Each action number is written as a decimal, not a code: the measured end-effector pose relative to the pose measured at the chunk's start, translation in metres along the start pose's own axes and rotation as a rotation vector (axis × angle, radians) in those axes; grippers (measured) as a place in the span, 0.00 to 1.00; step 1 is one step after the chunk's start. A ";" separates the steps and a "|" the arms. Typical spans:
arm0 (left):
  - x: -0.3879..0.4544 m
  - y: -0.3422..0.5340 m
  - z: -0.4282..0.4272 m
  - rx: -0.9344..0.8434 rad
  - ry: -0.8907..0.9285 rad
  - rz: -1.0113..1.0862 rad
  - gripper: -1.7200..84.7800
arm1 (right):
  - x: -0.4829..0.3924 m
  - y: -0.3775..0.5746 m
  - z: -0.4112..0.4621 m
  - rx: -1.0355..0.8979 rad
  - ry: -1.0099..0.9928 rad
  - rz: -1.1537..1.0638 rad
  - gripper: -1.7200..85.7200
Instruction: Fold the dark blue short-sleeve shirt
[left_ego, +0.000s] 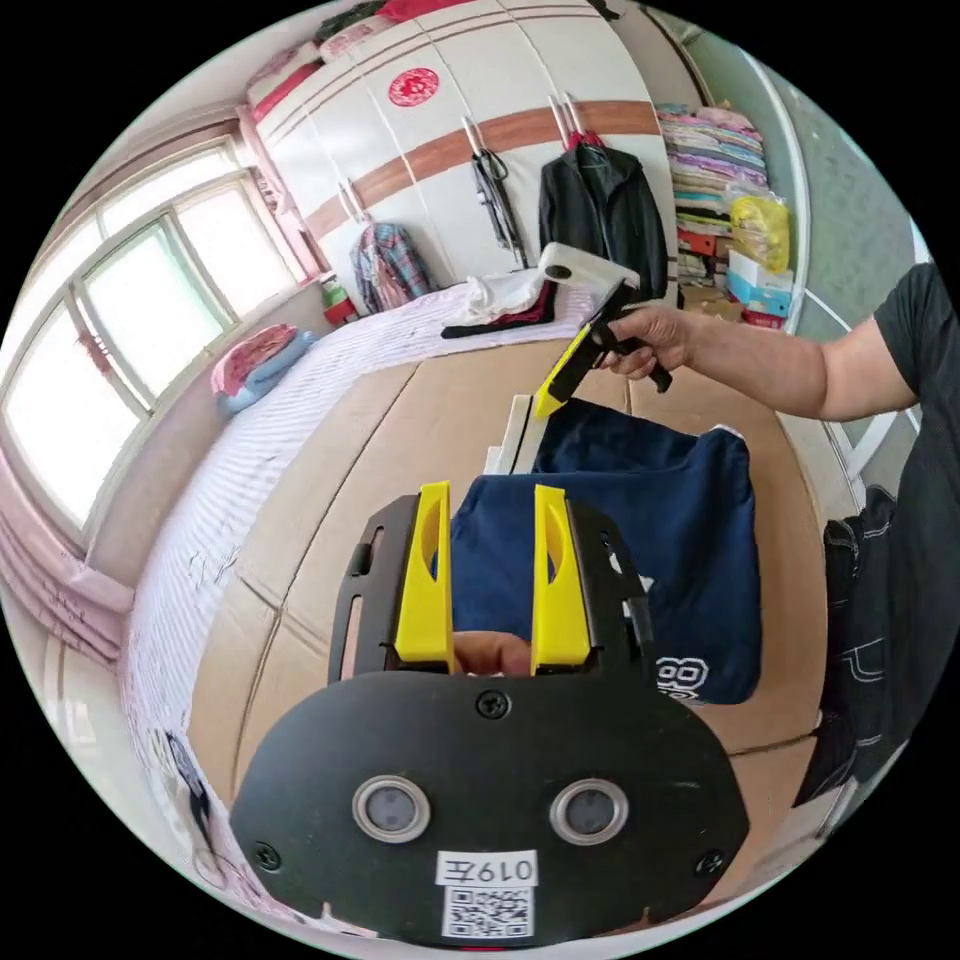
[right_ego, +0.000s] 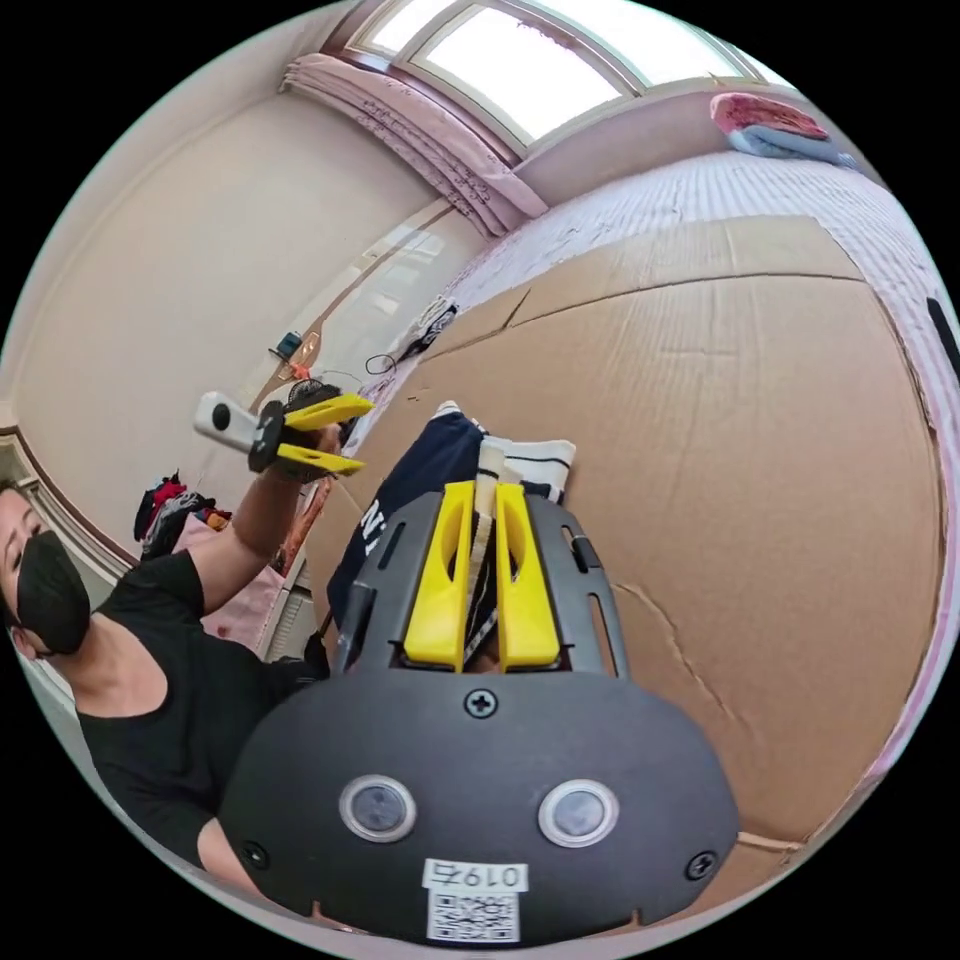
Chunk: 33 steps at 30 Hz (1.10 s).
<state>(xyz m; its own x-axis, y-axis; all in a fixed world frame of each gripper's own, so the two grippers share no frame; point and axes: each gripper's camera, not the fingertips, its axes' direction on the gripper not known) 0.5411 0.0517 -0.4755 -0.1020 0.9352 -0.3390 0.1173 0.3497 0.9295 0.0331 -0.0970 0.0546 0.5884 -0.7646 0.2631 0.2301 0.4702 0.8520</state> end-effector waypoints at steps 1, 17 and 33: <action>-0.018 -0.017 0.020 -0.059 0.049 0.054 0.15 | -0.005 -0.004 -0.001 0.003 -0.011 -0.035 0.06; -0.192 -0.156 0.108 -0.209 0.560 0.392 0.15 | -0.025 -0.032 -0.009 0.019 -0.074 -0.322 0.03; -0.288 -0.262 0.159 -0.383 0.912 0.514 0.05 | 0.018 -0.072 -0.010 0.044 -0.113 -0.246 0.03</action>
<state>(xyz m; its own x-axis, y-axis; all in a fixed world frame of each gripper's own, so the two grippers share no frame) 0.6968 -0.3004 -0.6443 -0.8345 0.5186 0.1862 0.0574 -0.2543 0.9654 0.0347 -0.1398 -0.0062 0.4279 -0.8991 0.0924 0.3200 0.2464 0.9148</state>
